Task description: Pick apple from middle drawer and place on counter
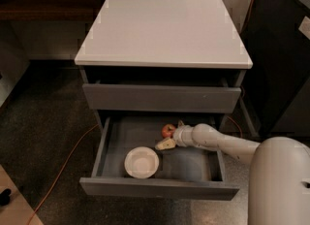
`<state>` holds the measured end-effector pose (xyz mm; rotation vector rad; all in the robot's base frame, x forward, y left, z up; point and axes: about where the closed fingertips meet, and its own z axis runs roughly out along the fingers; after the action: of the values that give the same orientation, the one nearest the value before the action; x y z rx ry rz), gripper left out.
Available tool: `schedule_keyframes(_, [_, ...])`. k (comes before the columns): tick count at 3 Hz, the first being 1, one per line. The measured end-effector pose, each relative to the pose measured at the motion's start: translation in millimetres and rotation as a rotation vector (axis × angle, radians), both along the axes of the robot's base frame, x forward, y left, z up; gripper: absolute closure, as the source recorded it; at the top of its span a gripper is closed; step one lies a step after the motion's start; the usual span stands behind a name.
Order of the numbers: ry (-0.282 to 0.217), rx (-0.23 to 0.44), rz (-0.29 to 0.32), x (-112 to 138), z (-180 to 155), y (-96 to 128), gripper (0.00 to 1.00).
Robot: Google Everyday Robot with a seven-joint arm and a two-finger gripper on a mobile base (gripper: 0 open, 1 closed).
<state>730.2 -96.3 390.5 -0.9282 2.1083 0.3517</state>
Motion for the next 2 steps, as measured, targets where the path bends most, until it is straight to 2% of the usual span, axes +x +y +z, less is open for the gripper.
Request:
schedule_keyframes(1, [-0.005,0.010,-0.010,11.8,-4.3,-1.5,0.00])
schedule_keyframes(2, [-0.005,0.013,-0.011,18.1,-5.7,-1.9,0.15])
